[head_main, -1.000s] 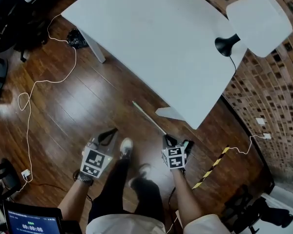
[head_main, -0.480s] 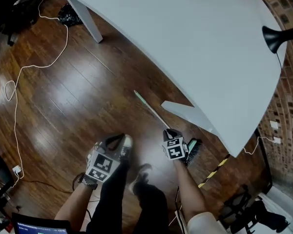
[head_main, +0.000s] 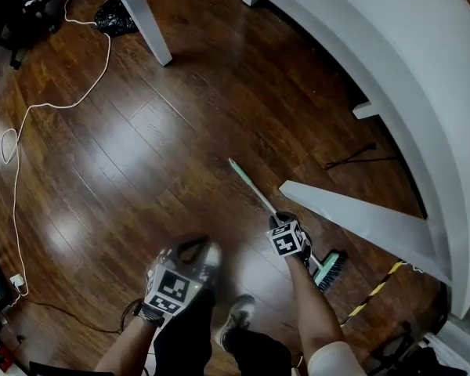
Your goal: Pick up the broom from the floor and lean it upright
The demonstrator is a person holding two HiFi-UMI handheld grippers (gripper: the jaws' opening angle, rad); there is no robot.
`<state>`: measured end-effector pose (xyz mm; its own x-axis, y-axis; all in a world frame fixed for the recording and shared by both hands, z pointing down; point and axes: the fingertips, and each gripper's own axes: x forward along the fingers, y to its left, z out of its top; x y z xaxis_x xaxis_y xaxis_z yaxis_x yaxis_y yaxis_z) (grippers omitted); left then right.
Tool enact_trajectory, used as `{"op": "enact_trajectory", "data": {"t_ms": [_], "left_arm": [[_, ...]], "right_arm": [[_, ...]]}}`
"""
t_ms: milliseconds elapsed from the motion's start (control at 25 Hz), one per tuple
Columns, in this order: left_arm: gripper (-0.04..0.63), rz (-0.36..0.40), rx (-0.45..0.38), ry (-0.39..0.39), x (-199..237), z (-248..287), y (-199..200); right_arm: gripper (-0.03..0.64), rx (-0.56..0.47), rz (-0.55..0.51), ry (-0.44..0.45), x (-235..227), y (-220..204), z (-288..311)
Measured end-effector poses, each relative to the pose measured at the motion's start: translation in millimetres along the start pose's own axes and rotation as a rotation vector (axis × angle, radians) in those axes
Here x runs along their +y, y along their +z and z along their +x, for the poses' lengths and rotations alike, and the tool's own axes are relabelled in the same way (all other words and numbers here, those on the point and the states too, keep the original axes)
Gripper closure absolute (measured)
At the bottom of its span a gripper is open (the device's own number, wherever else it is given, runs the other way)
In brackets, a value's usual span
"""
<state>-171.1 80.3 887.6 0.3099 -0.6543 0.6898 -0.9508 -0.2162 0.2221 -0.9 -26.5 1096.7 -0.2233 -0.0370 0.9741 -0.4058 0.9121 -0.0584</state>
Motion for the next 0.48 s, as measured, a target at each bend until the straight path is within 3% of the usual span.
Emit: {"op": "enact_trajectory", "data": {"t_ms": [240, 480], "left_arm": [[0.595, 0.026, 0.020, -0.006, -2, 18, -42], [0.595, 0.069, 0.039, -0.021, -16, 30, -66]], "right_arm": [[0.518, 0.037, -0.182, -0.020, -2, -10, 70], [0.494, 0.069, -0.211, -0.035, -14, -14, 105]]}}
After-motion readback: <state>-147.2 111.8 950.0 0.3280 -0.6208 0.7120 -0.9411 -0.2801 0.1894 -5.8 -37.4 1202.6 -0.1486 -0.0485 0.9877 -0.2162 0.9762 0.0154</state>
